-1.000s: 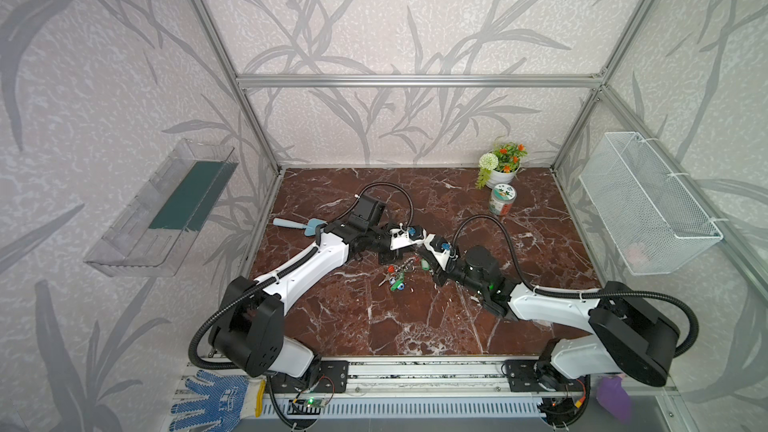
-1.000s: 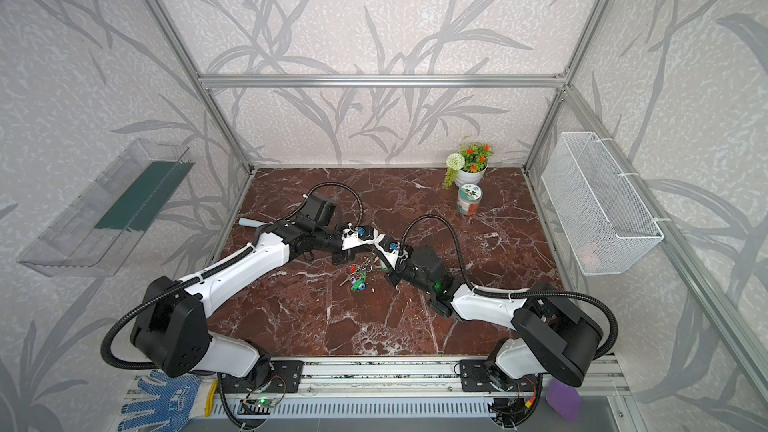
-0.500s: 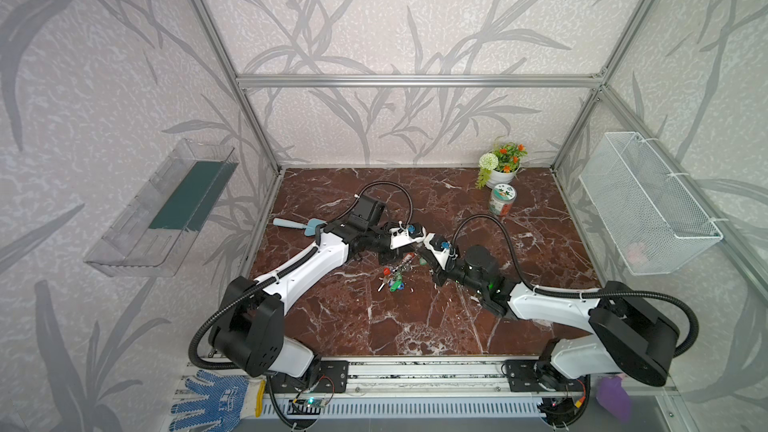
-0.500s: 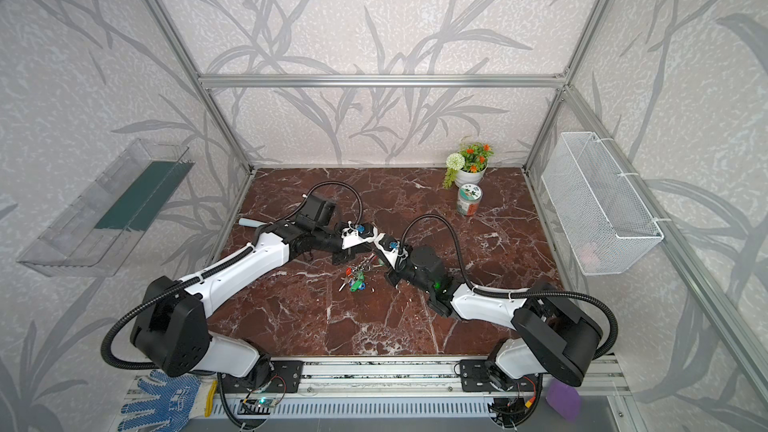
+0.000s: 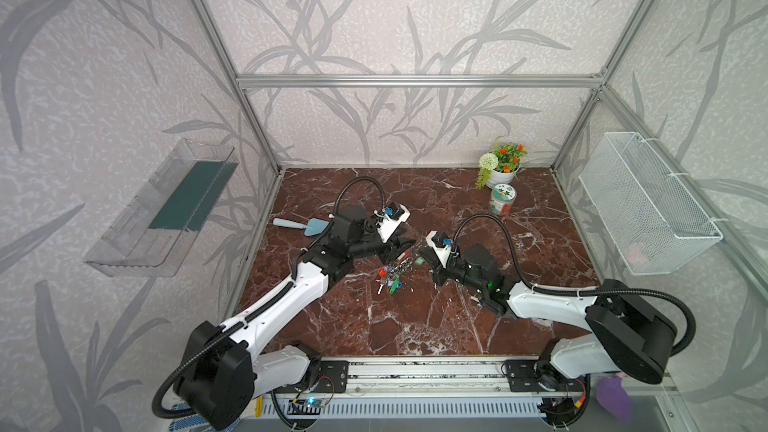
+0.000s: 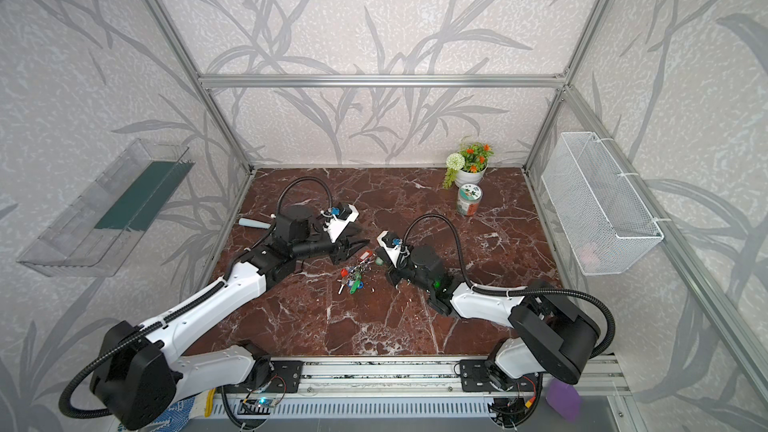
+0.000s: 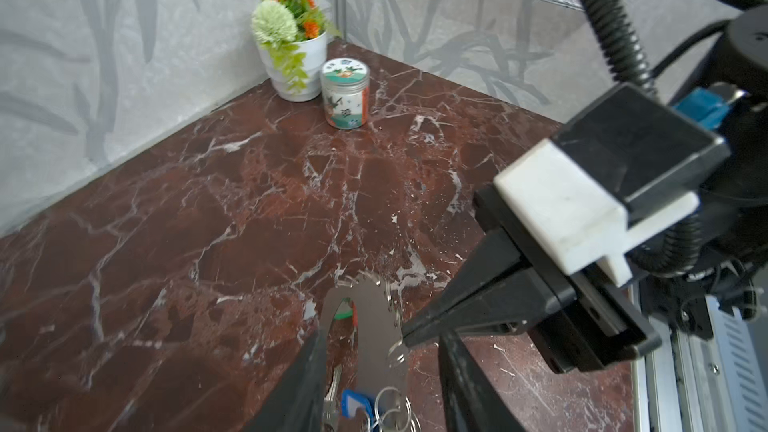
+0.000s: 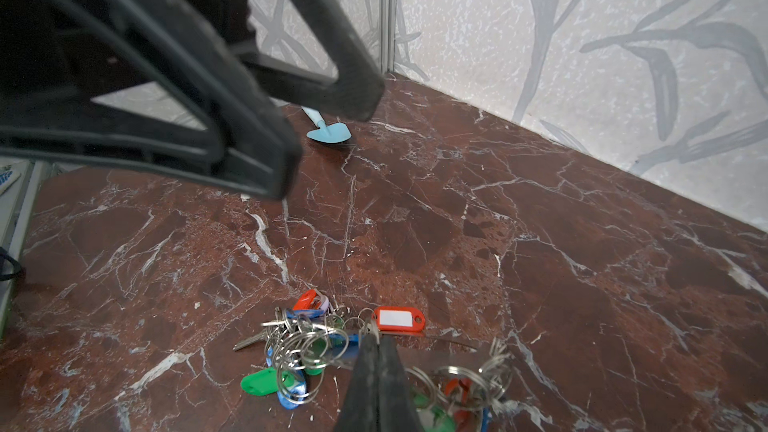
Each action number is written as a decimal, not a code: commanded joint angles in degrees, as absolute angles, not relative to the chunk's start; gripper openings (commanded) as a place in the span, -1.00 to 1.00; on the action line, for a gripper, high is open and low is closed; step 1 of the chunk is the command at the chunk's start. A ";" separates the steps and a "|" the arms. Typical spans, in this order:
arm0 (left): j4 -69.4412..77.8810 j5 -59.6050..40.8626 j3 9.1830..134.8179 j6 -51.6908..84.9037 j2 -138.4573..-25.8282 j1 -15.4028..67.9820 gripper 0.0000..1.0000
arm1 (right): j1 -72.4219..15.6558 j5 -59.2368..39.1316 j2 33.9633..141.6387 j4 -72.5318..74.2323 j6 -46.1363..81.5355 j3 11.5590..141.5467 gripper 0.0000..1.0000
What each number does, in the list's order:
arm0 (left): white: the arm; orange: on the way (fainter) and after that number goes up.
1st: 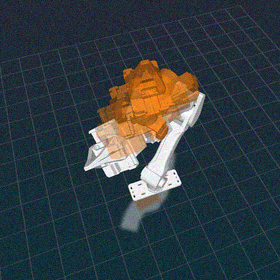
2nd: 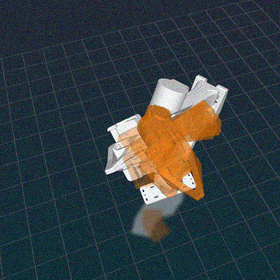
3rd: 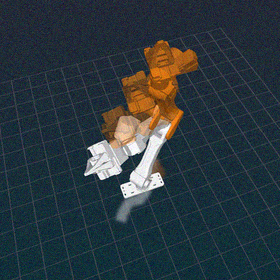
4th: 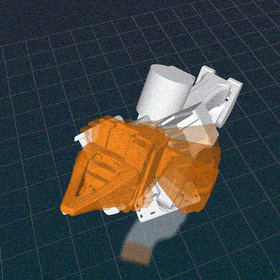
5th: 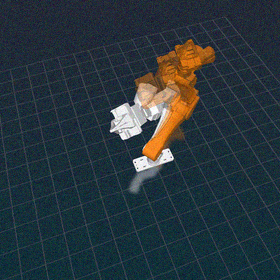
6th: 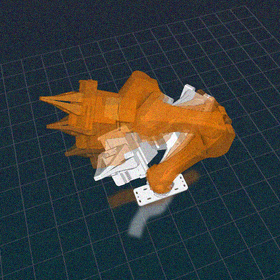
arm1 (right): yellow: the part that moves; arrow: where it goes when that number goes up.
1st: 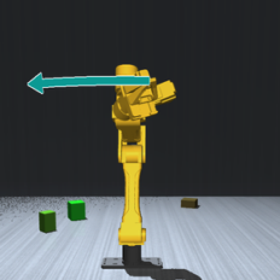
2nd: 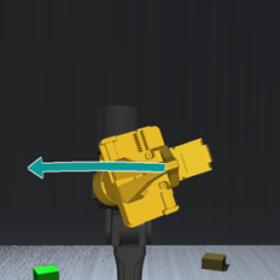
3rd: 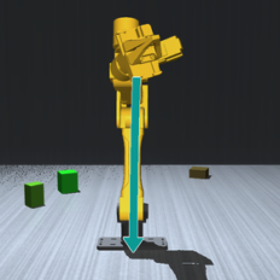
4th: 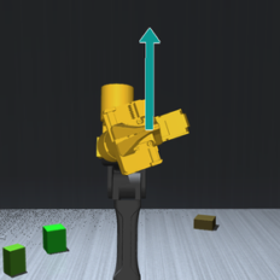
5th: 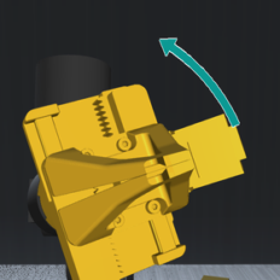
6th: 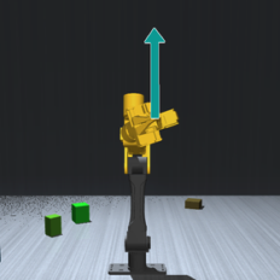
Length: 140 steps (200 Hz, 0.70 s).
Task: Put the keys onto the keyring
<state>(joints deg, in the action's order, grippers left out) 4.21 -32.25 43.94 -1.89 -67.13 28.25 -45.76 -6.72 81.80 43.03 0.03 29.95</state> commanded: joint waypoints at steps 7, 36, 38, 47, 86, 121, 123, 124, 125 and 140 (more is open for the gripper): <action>19.90 -26.22 36.12 20.81 -64.57 27.94 -0.13 | -44.61 -9.24 81.74 45.12 3.50 31.00 -1.00; 30.49 -27.92 28.49 28.58 -63.72 28.08 -0.15 | -43.10 -11.03 81.26 45.64 7.64 30.86 -1.00; 31.22 -28.38 28.11 28.92 -63.83 28.09 -0.15 | -43.01 -11.17 81.22 45.75 8.04 30.72 -1.00; 34.13 -29.89 26.70 29.29 -64.34 28.17 -0.14 | -42.49 -11.84 81.13 46.13 9.91 30.68 -1.00; 43.42 -31.36 24.22 27.65 -70.71 28.14 -0.17 | -41.60 -12.77 79.30 44.77 15.41 31.44 -1.00; 55.91 -34.73 23.63 25.92 -77.89 27.88 -0.22 | -39.28 -14.33 78.96 47.07 21.25 31.34 -1.00; 56.28 -34.65 23.64 25.97 -78.29 27.71 -0.23 | -39.09 -14.46 79.00 47.41 21.57 31.30 -1.00; 56.44 -34.64 23.64 26.04 -78.39 27.61 -0.23 | -38.97 -14.52 79.05 47.57 21.77 31.25 -1.00; 56.56 -34.68 23.60 26.11 -78.61 27.60 -0.23 | -38.91 -14.60 79.08 47.73 21.96 31.23 -1.00; 63.08 -37.62 23.21 28.46 -81.85 26.30 -0.23 | -37.83 -15.28 79.34 49.24 23.99 31.03 -1.00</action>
<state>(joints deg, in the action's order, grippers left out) 49.21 -33.26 24.25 26.59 -78.28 27.64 -39.48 -13.58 80.86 43.57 18.52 29.95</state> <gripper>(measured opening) 0.387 0.050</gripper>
